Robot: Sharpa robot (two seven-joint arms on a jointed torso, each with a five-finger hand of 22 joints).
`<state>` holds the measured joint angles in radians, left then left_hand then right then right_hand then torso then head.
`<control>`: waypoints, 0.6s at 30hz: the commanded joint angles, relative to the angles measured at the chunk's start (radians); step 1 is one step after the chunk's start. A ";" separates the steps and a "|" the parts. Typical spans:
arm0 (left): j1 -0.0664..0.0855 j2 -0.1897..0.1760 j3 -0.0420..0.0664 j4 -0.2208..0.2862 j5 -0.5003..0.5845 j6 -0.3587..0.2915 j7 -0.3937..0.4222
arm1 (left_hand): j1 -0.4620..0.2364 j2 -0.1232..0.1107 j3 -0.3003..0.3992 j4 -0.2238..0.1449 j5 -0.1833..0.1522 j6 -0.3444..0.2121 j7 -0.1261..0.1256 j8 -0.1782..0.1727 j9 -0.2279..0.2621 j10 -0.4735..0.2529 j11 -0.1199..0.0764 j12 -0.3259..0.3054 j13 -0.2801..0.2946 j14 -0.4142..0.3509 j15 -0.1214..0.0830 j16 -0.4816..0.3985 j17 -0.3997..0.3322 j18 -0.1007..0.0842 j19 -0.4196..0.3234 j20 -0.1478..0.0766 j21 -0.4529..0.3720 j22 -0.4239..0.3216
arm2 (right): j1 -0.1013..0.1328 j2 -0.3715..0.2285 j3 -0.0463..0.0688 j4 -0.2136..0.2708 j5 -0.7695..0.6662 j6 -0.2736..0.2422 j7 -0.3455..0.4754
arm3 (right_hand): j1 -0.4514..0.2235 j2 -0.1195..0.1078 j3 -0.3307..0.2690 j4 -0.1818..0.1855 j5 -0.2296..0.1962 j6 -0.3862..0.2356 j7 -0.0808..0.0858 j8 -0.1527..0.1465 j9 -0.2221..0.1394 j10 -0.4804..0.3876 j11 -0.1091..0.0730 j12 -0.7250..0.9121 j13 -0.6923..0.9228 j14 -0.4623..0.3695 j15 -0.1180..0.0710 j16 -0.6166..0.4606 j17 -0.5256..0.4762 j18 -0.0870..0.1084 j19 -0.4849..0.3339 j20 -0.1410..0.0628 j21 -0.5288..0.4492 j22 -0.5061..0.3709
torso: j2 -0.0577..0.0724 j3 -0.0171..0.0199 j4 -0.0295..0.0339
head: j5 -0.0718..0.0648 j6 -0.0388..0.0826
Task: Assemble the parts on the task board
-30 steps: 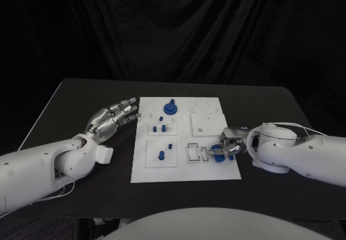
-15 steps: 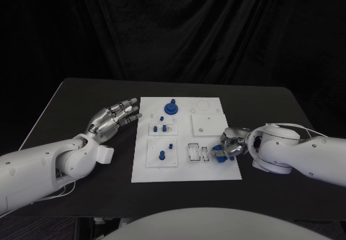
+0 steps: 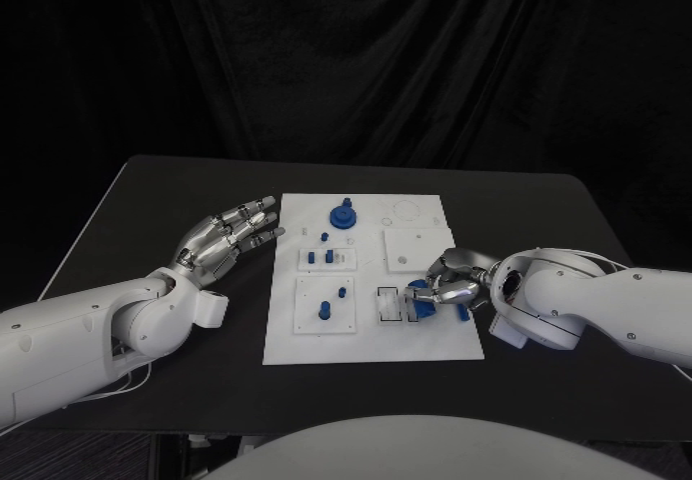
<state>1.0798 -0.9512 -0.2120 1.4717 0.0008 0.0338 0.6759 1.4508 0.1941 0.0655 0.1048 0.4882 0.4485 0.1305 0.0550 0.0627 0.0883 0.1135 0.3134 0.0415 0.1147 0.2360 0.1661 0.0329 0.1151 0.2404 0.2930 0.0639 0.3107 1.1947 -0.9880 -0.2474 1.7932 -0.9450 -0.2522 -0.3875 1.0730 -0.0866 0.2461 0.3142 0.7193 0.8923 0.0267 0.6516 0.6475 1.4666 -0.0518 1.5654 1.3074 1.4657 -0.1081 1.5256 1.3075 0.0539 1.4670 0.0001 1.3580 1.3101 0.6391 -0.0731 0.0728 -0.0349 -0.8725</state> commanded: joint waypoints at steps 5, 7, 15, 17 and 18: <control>-0.001 0.006 0.001 -0.001 0.005 0.013 0.009 | -0.010 -0.003 0.006 -0.001 0.005 0.000 -0.001 0.004 0.000 0.002 0.008 0.006 0.001 0.000 0.004 0.005 0.001 -0.007 0.006 -0.001 0.005 0.000 | 0.003 0.026 0.000 -0.013 0.074 -0.014 0.035 | -0.045 0.009 0.088 -0.074 -0.100 -0.022 -0.002 -0.002 0.030 0.104 0.006 0.005 0.263 0.088 0.003 -0.008 0.180 0.001 0.025 0.004 -0.019 0.188 | 0.001 -0.0032 -0.0002 | 0.003 0.000; -0.002 0.008 0.001 -0.003 0.005 0.014 0.008 | -0.011 -0.003 0.007 -0.001 0.005 -0.001 -0.001 0.004 0.000 0.002 0.008 0.005 0.001 0.000 0.004 0.004 0.001 -0.007 0.006 -0.001 0.004 -0.001 | 0.003 0.035 0.000 -0.021 0.062 -0.011 0.035 | -0.055 0.013 0.072 -0.065 -0.144 -0.028 0.001 -0.007 0.031 0.104 0.009 0.005 0.263 0.088 0.005 -0.007 0.180 0.002 0.022 0.006 -0.025 0.186 | 0.001 -0.0032 0.0004 | 0.002 0.000; -0.003 0.014 0.001 -0.009 0.005 0.020 0.007 | -0.011 -0.003 0.008 -0.001 0.006 -0.003 -0.001 0.003 -0.001 0.001 0.008 0.003 0.001 -0.001 0.004 0.004 0.001 -0.007 0.006 -0.001 0.004 -0.002 | 0.001 0.075 0.000 -0.054 0.043 0.009 0.030 | -0.067 0.029 0.033 -0.046 -0.246 -0.033 0.006 -0.015 0.032 0.104 0.014 0.005 0.263 0.087 0.009 -0.009 0.177 0.004 0.018 0.011 -0.034 0.183 | 0.002 -0.0018 -0.0011 | 0.003 0.000; -0.003 0.015 0.001 -0.009 0.005 0.021 0.007 | -0.011 -0.003 0.008 -0.001 0.006 -0.003 -0.001 0.003 -0.001 0.001 0.008 0.003 0.001 -0.001 0.004 0.004 0.001 -0.007 0.006 -0.001 0.004 -0.002 | 0.000 0.082 0.000 -0.061 0.036 0.022 0.022 | -0.073 0.031 0.019 -0.039 -0.284 -0.034 0.007 -0.018 0.032 0.104 0.015 0.005 0.263 0.087 0.011 -0.010 0.176 0.005 0.016 0.012 -0.039 0.182 | 0.001 -0.0013 -0.0016 | 0.006 0.000; -0.003 0.015 0.001 -0.009 0.005 0.021 0.007 | -0.011 -0.003 0.008 -0.001 0.006 -0.003 -0.001 0.003 -0.001 0.001 0.008 0.003 0.001 -0.001 0.004 0.004 0.001 -0.007 0.006 -0.001 0.004 -0.002 | -0.001 0.085 0.000 -0.063 0.031 0.028 0.018 | -0.078 0.030 0.012 -0.035 -0.304 -0.035 0.009 -0.021 0.031 0.104 0.016 0.005 0.263 0.087 0.012 -0.011 0.174 0.006 0.015 0.013 -0.042 0.181 | 0.002 -0.0016 -0.0015 | 0.007 0.000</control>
<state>1.0779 -0.9387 -0.2120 1.4612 0.0009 0.0380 0.6743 1.4469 0.1901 0.0682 0.1020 0.4881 0.4485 0.1305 0.0550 0.0626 0.0882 0.1134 0.3134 0.0415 0.1147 0.2359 0.1661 0.0328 0.1152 0.2403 0.2930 0.0638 0.3098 1.1959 -0.9043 -0.2479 1.7323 -0.8978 -0.2480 -0.3650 1.0044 -0.0524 0.2527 0.2870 0.4242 0.8595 0.0336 0.6351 0.6801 1.4664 -0.0444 1.5654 1.3077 1.4641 -0.1025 1.5218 1.3075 0.0541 1.4670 0.0073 1.3194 1.3101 0.6408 -0.0754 0.0723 -0.0308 -0.8725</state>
